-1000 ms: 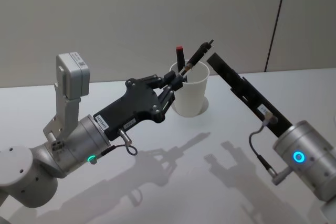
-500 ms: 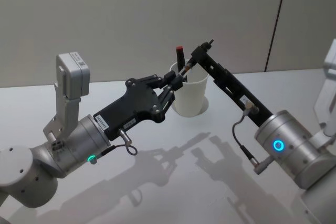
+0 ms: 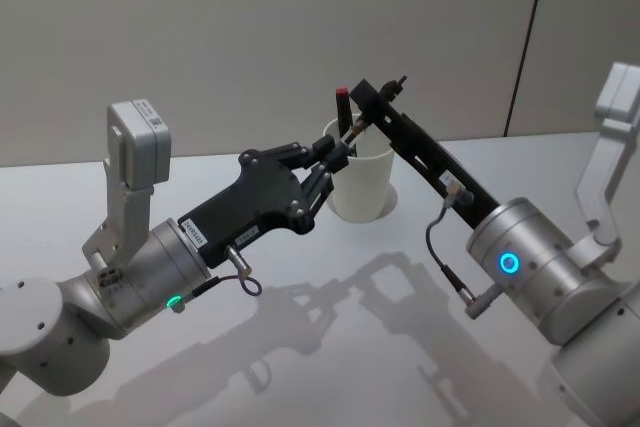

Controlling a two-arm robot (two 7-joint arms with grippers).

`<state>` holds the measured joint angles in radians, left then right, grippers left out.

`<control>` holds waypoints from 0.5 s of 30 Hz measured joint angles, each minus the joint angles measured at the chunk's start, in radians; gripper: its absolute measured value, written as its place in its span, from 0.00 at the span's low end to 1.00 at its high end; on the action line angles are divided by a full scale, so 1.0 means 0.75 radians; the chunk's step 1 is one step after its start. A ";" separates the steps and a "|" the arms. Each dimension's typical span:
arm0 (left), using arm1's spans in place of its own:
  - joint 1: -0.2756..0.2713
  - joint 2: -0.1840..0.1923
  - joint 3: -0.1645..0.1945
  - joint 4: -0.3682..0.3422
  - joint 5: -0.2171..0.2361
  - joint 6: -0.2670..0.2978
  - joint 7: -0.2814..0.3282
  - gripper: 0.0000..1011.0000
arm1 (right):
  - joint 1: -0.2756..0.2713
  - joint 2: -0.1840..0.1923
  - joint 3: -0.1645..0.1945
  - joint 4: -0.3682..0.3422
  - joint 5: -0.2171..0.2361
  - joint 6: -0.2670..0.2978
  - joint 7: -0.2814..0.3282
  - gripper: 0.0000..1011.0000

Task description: Place the pen into the pen holder.

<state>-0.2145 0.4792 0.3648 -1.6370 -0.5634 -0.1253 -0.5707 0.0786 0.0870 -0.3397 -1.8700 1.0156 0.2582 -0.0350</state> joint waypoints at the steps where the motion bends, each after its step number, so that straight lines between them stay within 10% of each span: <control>1: 0.000 0.000 0.000 0.000 0.000 0.000 0.000 0.13 | 0.002 -0.002 -0.002 0.002 -0.002 0.000 -0.002 0.99; 15: 0.000 0.000 0.000 0.000 0.000 0.000 0.000 0.13 | 0.032 -0.029 -0.031 0.029 -0.064 -0.021 -0.011 0.99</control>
<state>-0.2145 0.4792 0.3648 -1.6370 -0.5634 -0.1252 -0.5707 0.1026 0.0656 -0.3627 -1.8480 0.9674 0.2428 -0.0433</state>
